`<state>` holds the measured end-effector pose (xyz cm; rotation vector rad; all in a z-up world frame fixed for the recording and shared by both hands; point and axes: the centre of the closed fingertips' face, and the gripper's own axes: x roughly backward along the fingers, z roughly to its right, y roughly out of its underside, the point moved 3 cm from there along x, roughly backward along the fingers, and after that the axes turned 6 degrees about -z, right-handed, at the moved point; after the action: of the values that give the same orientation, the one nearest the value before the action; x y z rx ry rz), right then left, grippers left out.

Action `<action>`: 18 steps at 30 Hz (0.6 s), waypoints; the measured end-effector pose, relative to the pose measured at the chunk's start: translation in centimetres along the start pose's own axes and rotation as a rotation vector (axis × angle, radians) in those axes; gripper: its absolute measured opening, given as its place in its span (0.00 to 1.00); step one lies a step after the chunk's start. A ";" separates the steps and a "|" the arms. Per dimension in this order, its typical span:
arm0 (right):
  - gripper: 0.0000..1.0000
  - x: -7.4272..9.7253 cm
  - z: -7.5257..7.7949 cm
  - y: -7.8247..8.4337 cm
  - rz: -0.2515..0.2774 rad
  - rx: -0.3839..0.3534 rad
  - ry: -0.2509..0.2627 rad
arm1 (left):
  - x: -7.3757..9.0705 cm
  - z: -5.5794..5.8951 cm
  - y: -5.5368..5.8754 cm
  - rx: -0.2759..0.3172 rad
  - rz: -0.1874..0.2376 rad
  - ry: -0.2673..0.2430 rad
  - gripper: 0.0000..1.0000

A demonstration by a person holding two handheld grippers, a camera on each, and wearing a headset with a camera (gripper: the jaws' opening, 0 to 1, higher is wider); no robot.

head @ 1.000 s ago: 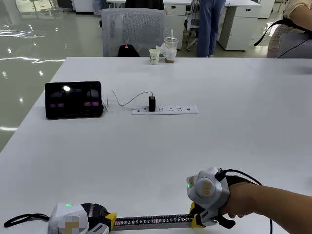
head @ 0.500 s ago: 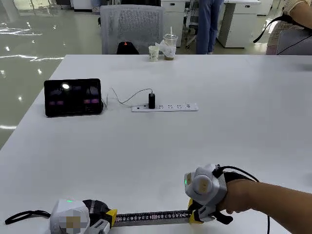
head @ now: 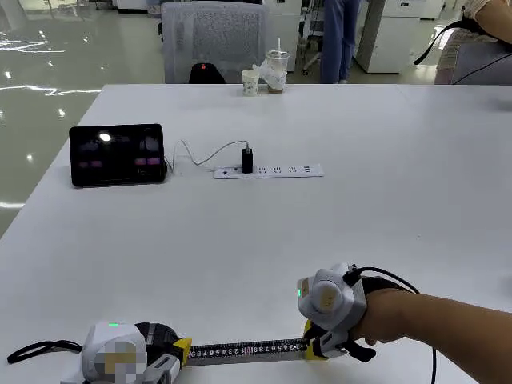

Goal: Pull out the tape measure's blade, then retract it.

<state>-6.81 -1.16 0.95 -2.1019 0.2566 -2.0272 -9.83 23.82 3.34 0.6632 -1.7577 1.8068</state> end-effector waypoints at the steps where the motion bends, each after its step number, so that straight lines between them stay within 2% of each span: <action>1: 0.11 0.1 -0.1 -0.1 0.003 -0.004 0.001 | 0.0 0.0 0.0 0.001 -0.001 0.000 0.63; 18: 0.11 -0.2 -0.2 -0.8 -0.008 0.002 0.009 | 0.0 0.0 0.0 0.001 0.001 -0.001 0.63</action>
<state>-7.00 -0.35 0.96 -2.0960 0.2483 -2.0410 -9.82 23.80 3.30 0.6640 -1.7576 1.8084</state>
